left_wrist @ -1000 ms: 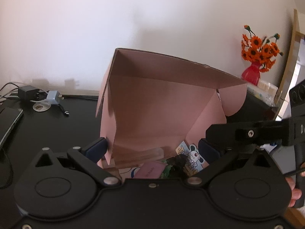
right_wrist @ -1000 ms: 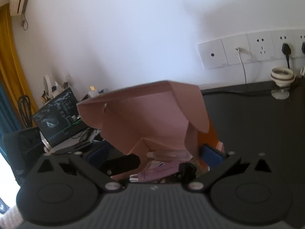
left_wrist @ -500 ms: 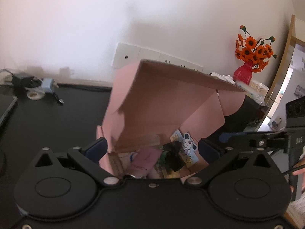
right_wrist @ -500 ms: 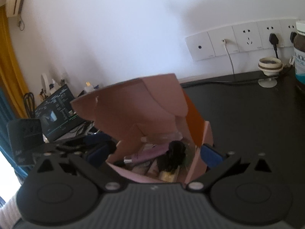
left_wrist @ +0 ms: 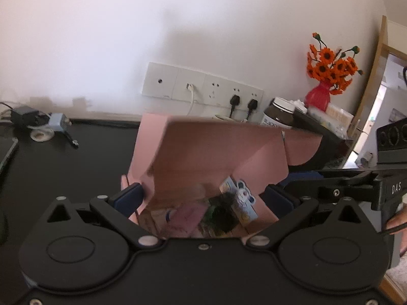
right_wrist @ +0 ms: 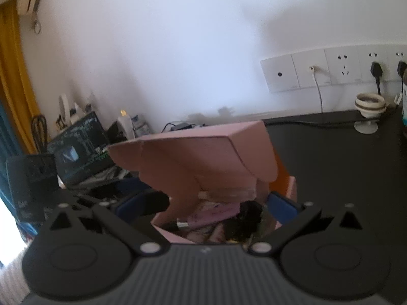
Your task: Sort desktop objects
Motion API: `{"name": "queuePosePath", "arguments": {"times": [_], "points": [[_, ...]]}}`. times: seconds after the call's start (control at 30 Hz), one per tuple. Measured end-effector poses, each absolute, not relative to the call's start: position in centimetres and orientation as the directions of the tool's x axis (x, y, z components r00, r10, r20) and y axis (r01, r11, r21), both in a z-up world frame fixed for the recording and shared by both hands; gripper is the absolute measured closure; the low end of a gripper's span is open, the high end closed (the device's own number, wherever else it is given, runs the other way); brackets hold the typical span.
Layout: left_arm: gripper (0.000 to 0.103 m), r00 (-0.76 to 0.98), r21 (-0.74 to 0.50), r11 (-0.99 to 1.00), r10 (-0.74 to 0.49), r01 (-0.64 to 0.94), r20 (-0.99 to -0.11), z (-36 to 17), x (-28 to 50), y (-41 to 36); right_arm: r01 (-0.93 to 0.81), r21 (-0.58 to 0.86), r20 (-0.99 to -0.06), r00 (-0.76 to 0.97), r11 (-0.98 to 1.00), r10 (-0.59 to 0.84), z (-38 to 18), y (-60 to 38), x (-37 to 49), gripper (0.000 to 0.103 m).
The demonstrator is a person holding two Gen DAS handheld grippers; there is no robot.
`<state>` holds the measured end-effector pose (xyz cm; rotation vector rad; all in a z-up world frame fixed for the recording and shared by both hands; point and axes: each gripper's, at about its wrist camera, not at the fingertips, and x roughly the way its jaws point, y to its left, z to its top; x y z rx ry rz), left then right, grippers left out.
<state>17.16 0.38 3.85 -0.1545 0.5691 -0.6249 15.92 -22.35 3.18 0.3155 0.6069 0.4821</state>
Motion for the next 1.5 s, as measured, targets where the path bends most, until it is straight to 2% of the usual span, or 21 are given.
{"name": "queuePosePath", "arguments": {"times": [0.13,0.33,0.5,0.67,0.83,1.13,1.5], "points": [[0.000,0.647,-0.313,0.802,-0.596,0.509,-0.475,3.2,17.1,0.6,-0.333,0.460,-0.466,0.699,0.823,0.543,2.5,-22.8,15.8,0.001],[0.000,0.644,-0.317,0.794,-0.606,0.519,-0.467,2.8,16.0,2.6,-0.342,0.435,-0.457,0.713,0.833,0.532,2.6,-23.3,14.5,0.001],[0.000,0.699,-0.316,0.798,-0.602,0.513,-0.385,4.2,14.7,4.6,-0.361,0.423,-0.419,0.735,0.831,0.533,3.6,-24.3,13.0,0.001],[0.000,0.790,-0.309,0.846,-0.523,0.435,-0.319,5.5,14.9,4.4,-0.314,0.380,-0.368,0.812,0.870,0.454,4.3,-24.8,12.4,0.001],[0.000,0.823,-0.237,0.904,-0.423,0.355,-0.379,4.6,16.0,2.6,-0.215,0.397,-0.396,0.836,0.892,0.379,2.9,-24.5,13.8,0.001],[0.000,0.813,-0.217,0.920,-0.390,0.326,-0.432,2.7,16.8,3.1,-0.152,0.406,-0.478,0.805,0.901,0.352,-0.2,-24.2,15.2,0.001],[0.000,0.812,-0.156,0.930,-0.366,0.332,-0.454,2.0,16.7,2.2,-0.121,0.396,-0.499,0.804,0.910,0.325,-0.8,-24.4,15.4,0.001]]}}
